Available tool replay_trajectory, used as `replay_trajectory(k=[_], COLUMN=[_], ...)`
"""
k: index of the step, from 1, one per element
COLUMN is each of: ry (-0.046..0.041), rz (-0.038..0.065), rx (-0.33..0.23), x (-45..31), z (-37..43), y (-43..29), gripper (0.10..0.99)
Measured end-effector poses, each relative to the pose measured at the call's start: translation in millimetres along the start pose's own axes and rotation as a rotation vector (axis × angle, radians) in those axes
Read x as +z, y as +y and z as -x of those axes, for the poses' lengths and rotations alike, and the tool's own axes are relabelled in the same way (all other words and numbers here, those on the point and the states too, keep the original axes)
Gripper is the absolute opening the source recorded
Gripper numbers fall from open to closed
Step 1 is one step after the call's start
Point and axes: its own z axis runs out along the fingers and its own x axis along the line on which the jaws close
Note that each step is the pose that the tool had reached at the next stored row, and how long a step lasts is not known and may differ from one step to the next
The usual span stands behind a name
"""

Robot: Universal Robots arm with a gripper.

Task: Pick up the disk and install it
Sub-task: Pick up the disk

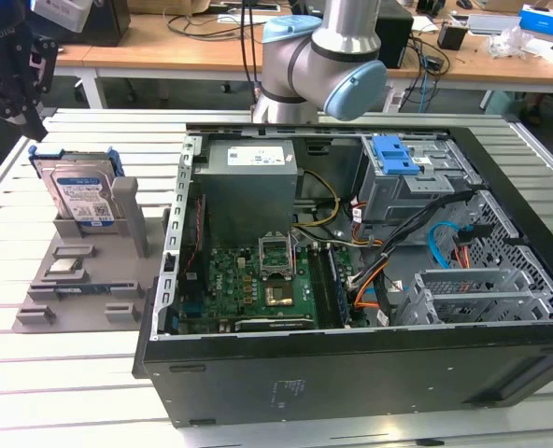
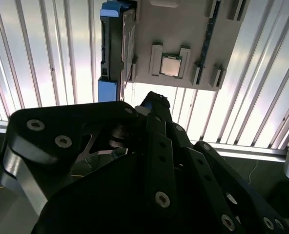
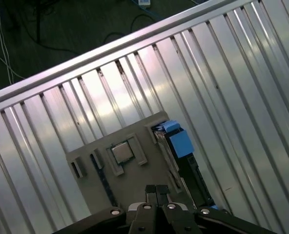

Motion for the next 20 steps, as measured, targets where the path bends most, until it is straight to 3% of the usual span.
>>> replay_trajectory(k=[5,8,13,18,20], ry=[0.0026,0.0071,0.0126,0.0161,0.0163], rz=[0.001,0.004,0.007,0.008,0.008], rx=[-0.059,-0.159,-0.28,-0.357,-0.36], x=[0.0,0.1,0.1,0.1,0.1], z=[0.0,0.0,0.1,0.1,0.1], y=[0.0,0.0,0.0,0.0,0.1], gripper=[0.106,0.106,0.106,0.106,0.106])
